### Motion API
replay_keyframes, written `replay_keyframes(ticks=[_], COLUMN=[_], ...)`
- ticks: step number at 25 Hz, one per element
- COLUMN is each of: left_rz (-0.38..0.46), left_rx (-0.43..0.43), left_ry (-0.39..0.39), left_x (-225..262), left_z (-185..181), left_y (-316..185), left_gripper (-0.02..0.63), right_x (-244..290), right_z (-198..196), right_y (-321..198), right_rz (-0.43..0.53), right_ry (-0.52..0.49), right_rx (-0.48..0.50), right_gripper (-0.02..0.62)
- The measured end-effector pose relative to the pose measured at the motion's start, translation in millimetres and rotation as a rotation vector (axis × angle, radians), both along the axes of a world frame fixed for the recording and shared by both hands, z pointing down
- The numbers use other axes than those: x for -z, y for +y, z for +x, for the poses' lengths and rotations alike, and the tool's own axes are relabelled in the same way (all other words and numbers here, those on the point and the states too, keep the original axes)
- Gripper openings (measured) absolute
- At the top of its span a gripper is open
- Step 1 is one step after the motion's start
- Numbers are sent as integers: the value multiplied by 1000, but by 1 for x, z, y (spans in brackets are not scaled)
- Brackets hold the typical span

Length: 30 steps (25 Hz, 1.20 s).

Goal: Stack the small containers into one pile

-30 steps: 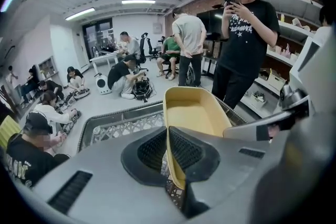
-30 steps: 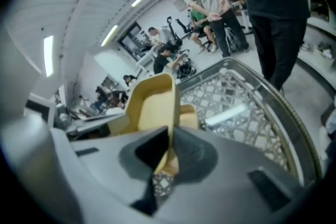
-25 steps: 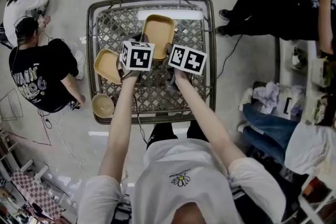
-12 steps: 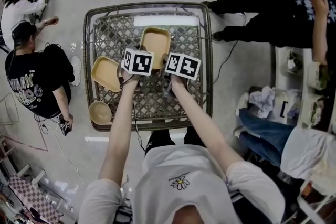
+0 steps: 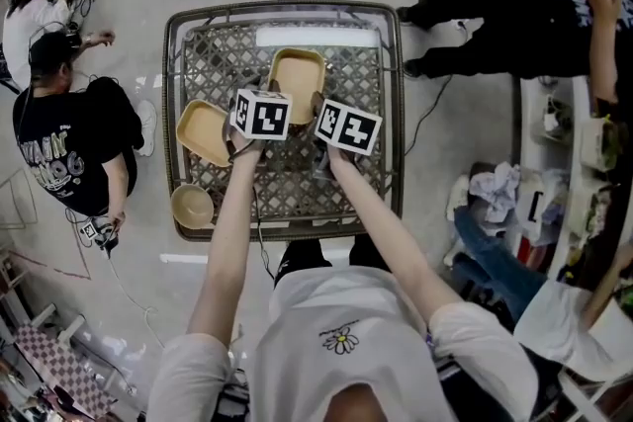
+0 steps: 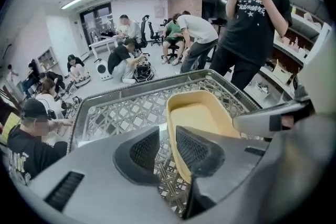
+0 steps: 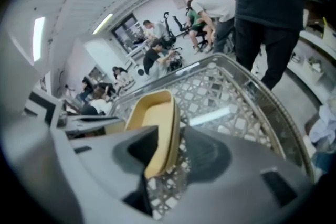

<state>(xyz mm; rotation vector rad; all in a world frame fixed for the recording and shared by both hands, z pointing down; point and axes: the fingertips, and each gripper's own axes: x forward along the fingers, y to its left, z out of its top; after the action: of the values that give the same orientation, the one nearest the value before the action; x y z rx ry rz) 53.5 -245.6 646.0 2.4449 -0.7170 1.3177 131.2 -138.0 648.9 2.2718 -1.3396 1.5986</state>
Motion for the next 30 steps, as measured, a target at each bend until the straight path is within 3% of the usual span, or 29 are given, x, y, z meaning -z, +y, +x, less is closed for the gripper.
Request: replay_keyframes(ticks=[5,9,14,18,21,26,30], left_rz=[42,172,325,468,572,666,714], left_rx=[47,121,155,153,164,240,283], left_ry=[106,242,445,562,645,777,788], left_x=[47,119,233,311,358,405,419], left_z=[6,10,5,-5,-17,-45,-60], left_y=[-6,-24,-10,22,51,78,86], left_gripper=[120,120,64,41,37,35,35], right_x=[36,102,221,308,361,407,420], right_z=[18,31,36,27,16,3,-5], right_y=[-1,-17,-16,5,29,50,60], right_rz=[53,143,418,640,794,939,994], right_ry=[94,279,478,600,683,723,710], right_rx=[10,82,106,168,186,190,208], right_gripper=[161,160,158,154,70,32,31])
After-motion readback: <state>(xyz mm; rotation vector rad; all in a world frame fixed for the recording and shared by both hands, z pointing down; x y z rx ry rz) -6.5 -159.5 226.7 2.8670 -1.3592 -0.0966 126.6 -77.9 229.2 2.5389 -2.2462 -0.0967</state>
